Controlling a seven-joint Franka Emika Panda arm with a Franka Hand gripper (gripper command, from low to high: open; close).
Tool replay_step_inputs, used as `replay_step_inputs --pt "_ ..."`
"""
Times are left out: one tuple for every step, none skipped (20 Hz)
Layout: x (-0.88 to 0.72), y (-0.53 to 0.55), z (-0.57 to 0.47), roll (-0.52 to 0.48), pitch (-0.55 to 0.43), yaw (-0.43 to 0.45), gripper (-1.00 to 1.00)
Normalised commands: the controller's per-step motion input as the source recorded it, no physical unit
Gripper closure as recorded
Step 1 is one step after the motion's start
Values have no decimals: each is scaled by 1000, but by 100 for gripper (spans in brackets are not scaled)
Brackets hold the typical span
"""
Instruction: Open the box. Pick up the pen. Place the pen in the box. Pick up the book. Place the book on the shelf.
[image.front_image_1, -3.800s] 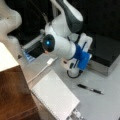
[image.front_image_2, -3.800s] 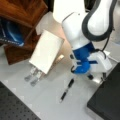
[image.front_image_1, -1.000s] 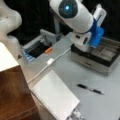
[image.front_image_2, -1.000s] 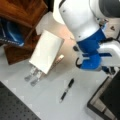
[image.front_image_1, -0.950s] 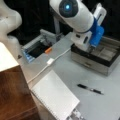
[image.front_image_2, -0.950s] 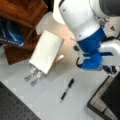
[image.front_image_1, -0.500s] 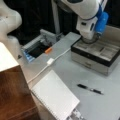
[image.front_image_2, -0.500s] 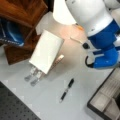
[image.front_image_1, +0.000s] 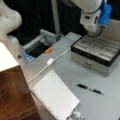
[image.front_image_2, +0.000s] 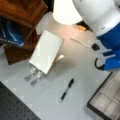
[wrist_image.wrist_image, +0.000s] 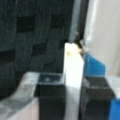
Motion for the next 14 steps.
replay_step_inputs --pt "117 265 5 163 -17 -31 100" --pt "120 264 4 137 -24 -22 100" --pt "123 281 8 111 -30 -15 100" --pt "125 304 12 89 -36 -8 100" --pt "124 322 18 81 -43 -4 100" --pt "128 357 25 76 -49 1 100" --pt "130 367 31 72 -49 4 100" --pt "130 330 43 69 -46 6 100" --pt "137 346 41 61 -42 3 100" --pt "144 341 35 68 -34 3 100" --pt "149 317 31 69 -24 6 100" --pt "157 302 24 76 -10 5 100" --pt "163 293 15 89 8 4 -100" --pt "173 292 1 82 29 7 -100"
